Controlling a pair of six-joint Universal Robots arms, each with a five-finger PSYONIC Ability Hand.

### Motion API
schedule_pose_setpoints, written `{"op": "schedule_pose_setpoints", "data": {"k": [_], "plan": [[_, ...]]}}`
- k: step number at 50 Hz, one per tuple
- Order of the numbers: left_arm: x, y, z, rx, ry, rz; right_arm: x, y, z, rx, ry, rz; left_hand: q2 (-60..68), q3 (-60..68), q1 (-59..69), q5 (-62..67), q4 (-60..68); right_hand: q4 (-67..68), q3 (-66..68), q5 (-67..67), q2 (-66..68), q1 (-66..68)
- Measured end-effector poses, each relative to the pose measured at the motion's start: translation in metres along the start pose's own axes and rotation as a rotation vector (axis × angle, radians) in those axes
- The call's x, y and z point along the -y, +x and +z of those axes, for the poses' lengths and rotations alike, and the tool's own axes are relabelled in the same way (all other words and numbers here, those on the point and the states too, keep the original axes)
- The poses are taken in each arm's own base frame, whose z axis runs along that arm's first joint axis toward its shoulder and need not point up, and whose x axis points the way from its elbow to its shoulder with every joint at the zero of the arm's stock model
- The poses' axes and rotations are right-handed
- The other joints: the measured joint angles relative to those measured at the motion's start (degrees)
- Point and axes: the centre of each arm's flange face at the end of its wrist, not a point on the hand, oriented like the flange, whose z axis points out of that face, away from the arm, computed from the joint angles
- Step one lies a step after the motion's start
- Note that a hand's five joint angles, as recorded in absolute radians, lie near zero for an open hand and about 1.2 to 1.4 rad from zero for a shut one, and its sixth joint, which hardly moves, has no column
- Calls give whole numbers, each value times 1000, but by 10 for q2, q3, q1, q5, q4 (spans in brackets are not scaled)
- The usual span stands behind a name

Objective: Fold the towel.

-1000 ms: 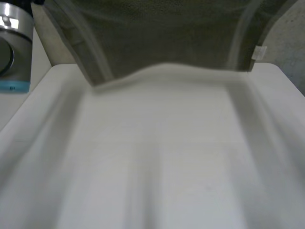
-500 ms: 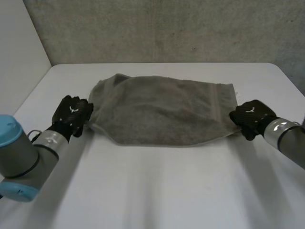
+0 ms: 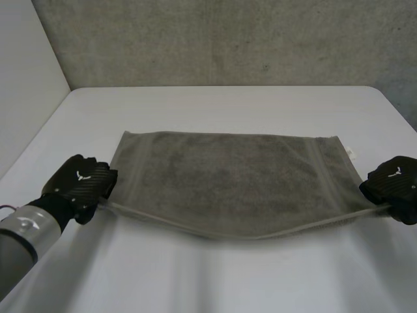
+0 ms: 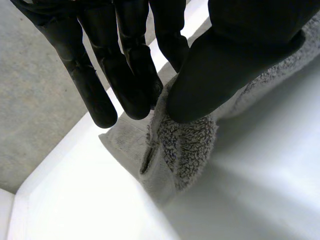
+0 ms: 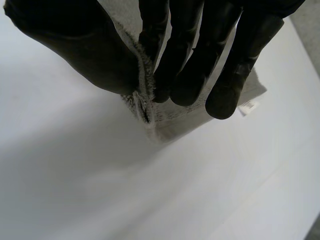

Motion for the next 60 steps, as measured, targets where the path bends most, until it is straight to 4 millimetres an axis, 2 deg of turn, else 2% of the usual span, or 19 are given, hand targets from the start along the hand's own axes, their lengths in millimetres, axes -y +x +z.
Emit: {"op": "schedule_pose_setpoints", "data": {"k": [3, 8, 17, 24, 27, 34, 35, 37, 39, 40, 42, 46, 49, 53, 60], "plan": [[-4, -3, 14, -10, -4, -2, -1, 7, 13, -4, 5, 25, 0, 0, 0, 0, 0, 0, 0, 0, 0, 0], [-9, -15, 47, -1, 8, -1, 8, 23, 41, -80, 76, 78, 0, 0, 0, 0, 0, 0, 0, 0, 0, 0], [-3, -25, 117, 52, 78, 35, 32, 45, 90, -238, 220, 142, 0, 0, 0, 0, 0, 0, 0, 0, 0, 0], [-2, -32, 171, 178, 125, 66, 42, 55, 129, -378, 308, 190, 0, 0, 0, 0, 0, 0, 0, 0, -1, 0], [-1, -33, 189, 218, 151, 76, 45, 58, 141, -431, 338, 193, 0, 0, 0, 0, 0, 0, 0, 0, -1, 0], [2, -33, 219, 280, 240, 102, 50, 64, 169, -544, 403, 173, -1, 0, 0, 0, 0, -1, -1, -1, -1, -1], [2, -33, 221, 285, 249, 104, 50, 64, 171, -554, 407, 171, -4, -4, 0, 0, -4, -15, -14, -17, -20, -19], [3, -32, 226, 295, 272, 110, 49, 64, 181, -578, 413, 167, -72, -72, -41, -54, -73, -178, -179, -191, -196, -189], [3, -28, 230, 296, 291, 116, 47, 62, 190, -593, 407, 166, -294, -288, -268, -275, -293, -408, -411, -436, -421, -414], [3, -26, 230, 294, 295, 117, 46, 61, 192, -596, 404, 167, -352, -331, -310, -321, -336, -452, -456, -485, -467, -470], [2, -20, 231, 287, 305, 122, 45, 57, 198, -603, 391, 171, -529, -523, -496, -515, -526, -597, -599, -628, -604, -597], [0, -10, 230, 271, 312, 127, 43, 50, 202, -602, 368, 182, -588, -588, -558, -562, -588, -619, -628, -644, -626, -631], [-1, -5, 227, 264, 312, 127, 45, 45, 197, -596, 361, 187, -597, -596, -565, -567, -597, -619, -628, -644, -626, -632], [2, -5, 219, 271, 310, 121, 56, 46, 174, -602, 379, 183, -600, -600, -570, -570, -601, -619, -628, -644, -626, -632], [19, -16, 180, 288, 289, 82, 70, 45, 117, -579, 389, 174, -602, -601, -571, -571, -602, -619, -628, -644, -626, -632]]}}
